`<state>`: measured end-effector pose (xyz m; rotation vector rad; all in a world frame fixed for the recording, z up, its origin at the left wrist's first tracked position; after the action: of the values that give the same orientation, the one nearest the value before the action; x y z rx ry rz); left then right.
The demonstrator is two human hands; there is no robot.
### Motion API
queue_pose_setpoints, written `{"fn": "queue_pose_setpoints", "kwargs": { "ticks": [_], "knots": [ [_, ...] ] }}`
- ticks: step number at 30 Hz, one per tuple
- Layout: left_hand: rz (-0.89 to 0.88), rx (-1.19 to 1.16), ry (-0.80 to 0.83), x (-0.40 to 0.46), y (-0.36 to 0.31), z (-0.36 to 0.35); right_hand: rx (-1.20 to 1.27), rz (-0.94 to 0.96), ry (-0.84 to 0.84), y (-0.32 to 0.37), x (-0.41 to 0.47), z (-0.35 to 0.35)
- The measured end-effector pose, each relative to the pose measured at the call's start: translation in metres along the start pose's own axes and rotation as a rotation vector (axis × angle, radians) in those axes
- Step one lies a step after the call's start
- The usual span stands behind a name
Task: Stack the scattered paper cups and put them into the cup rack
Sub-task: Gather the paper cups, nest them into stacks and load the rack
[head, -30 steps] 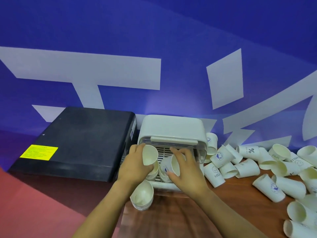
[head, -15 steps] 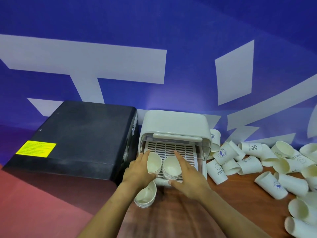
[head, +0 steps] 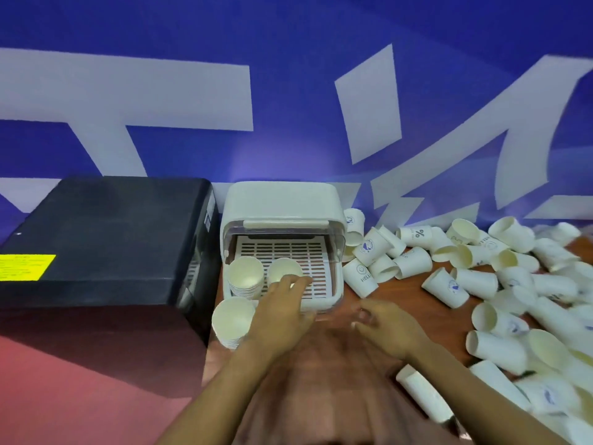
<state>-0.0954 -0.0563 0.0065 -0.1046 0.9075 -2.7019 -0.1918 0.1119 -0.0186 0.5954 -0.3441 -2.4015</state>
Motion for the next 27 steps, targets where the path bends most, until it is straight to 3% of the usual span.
{"fn": "queue_pose_setpoints", "kwargs": {
  "ticks": [6, 12, 16, 27],
  "knots": [
    [-0.034, -0.015, 0.173, -0.013, -0.042, -0.064, 0.033, -0.138, 0.005, -0.075, -0.053, 0.005],
    [0.047, 0.085, 0.277, -0.020, -0.081, -0.117, -0.005, -0.109, 0.060, -0.137, -0.085, 0.017],
    [0.134, 0.179, 0.380, -0.026, -0.100, -0.160, -0.081, 0.026, 0.212, -0.172, -0.100, 0.012],
    [0.310, 0.018, 0.339, -0.026, -0.121, -0.226, -0.405, 0.502, 0.254, -0.211, -0.117, -0.025]
  ]
}}
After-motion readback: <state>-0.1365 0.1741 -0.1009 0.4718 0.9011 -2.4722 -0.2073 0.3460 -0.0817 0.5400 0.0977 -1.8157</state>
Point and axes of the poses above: each hand's wrist, its own x-axis towards the middle knuckle, its own z-axis out of the back of the hand, y = z × x, the point moved 7 cm from there along x, towards the middle knuckle, and after that the axes turned 3 degrees about -x, right-handed, at the moved point
